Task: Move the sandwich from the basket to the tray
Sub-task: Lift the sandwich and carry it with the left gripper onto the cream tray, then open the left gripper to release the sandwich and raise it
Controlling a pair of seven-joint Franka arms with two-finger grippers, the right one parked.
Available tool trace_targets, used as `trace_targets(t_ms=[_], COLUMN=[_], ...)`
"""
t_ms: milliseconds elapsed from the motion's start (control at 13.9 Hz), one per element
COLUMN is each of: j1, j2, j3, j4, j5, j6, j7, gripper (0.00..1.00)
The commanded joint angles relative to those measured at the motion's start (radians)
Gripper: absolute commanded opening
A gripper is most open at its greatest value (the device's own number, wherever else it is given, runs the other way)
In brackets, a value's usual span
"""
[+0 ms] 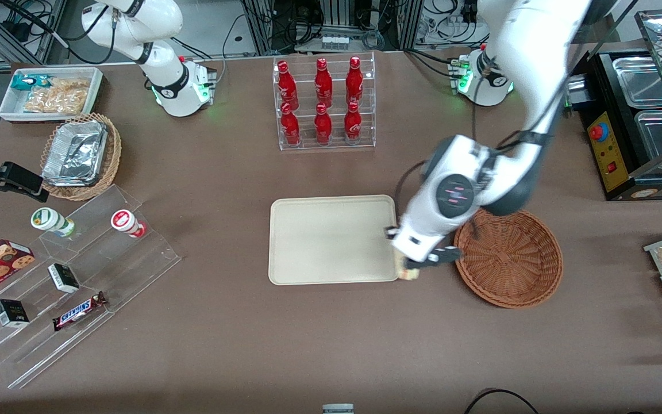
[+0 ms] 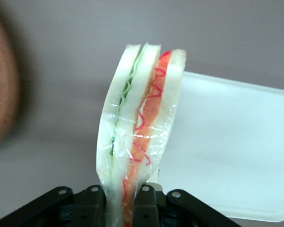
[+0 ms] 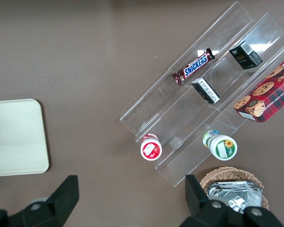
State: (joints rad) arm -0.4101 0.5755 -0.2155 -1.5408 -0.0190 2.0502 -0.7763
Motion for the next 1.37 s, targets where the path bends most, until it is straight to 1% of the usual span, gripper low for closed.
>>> trace_targets(t_ms=[0, 216, 288, 360, 432, 505, 649, 793, 865, 1081, 1225, 1297], j1=[-0.099, -0.171, -0.19, -0.199, -0.2, -0.2, -0.2, -0.2, -0.199, -0.2, -0.188, -0.162], j2=[0.128, 0.196, 0.228, 0.257, 0.277, 0.283, 0.285, 0.28, 0.28, 0.261, 0.209, 0.166], j3=[0.019, 0.022, 0.022, 0.022, 0.022, 0.022, 0.022, 0.027, 0.037, 0.085, 0.096, 0.099], j4=[0.091, 0.158, 0.195, 0.223, 0.237, 0.242, 0.246, 0.255, 0.292, 0.315, 0.303, 0.289], j5=[0.007, 0.008, 0.025, 0.051, 0.071, 0.08, 0.08, 0.115, 0.125, 0.128, 0.128, 0.126], j6=[0.065, 0.074, 0.074, 0.074, 0.074, 0.077, 0.087, 0.111, 0.104, 0.097, 0.088, 0.038], j7=[-0.044, -0.096, -0.118, -0.136, -0.149, -0.15, -0.152, -0.153, -0.155, -0.155, -0.153, -0.146], gripper=[0.15, 0.16, 0.17, 0.19, 0.28, 0.62, 1.0, 1.0, 1.0, 1.0, 1.0, 1.0])
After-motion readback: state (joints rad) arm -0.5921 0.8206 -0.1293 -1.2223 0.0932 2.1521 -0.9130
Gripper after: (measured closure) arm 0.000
